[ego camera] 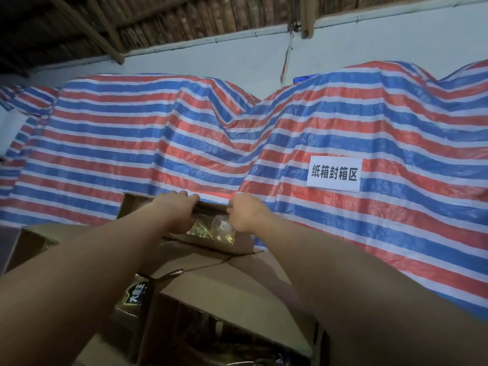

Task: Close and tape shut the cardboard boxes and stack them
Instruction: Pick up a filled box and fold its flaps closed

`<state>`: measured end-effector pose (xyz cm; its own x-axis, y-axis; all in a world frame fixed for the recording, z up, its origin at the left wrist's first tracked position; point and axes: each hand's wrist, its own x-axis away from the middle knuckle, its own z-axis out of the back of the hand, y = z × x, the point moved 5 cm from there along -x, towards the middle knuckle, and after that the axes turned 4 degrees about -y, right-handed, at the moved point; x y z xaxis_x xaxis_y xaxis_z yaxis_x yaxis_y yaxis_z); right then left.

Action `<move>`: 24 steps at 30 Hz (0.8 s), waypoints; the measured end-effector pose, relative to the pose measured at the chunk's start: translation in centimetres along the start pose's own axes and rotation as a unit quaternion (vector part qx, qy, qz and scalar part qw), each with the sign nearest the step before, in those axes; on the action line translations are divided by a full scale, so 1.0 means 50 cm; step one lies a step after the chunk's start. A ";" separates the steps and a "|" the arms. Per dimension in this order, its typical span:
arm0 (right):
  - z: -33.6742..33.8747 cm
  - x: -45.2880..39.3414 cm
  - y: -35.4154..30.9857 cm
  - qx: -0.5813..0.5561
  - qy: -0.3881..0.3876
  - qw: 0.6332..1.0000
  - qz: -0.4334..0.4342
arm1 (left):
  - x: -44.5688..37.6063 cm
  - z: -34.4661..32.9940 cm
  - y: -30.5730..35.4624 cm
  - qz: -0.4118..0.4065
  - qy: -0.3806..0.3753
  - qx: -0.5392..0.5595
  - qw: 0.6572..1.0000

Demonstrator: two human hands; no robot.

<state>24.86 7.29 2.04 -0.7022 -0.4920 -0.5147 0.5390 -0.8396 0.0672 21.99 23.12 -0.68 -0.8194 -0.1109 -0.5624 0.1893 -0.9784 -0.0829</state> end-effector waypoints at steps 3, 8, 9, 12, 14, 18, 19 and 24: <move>0.034 0.015 0.016 -0.044 0.036 0.998 -0.007 | 0.013 0.025 0.010 0.027 0.050 0.036 0.998; 0.122 0.047 0.027 -0.101 0.047 0.994 -0.019 | 0.048 0.087 0.011 0.090 0.093 0.246 0.961; 0.144 0.056 0.033 -0.100 0.047 0.994 -0.025 | 0.054 0.101 0.014 0.089 0.070 0.305 0.946; 0.217 0.094 0.056 -0.099 0.040 0.993 -0.040 | 0.072 0.158 0.033 0.081 0.024 0.376 0.923; 0.268 0.128 0.075 -0.108 0.033 0.992 -0.051 | 0.087 0.203 0.049 0.086 0.026 0.403 0.911; 0.368 0.219 0.131 -0.163 0.000 0.984 -0.078 | 0.132 0.294 0.113 0.058 0.014 0.497 0.866; 0.390 0.245 0.147 -0.171 -0.012 0.981 -0.087 | 0.143 0.316 0.135 0.045 0.009 0.502 0.864; 0.465 0.389 0.241 -0.228 -0.084 0.959 -0.146 | 0.205 0.388 0.276 -0.002 -0.050 0.549 0.835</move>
<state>6.88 -17.76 12.69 -0.8986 -0.3132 -0.3072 0.4282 -0.7784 -0.4591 5.70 5.09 8.37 -0.8699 -0.0674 -0.4886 -0.3787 -0.5434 0.7492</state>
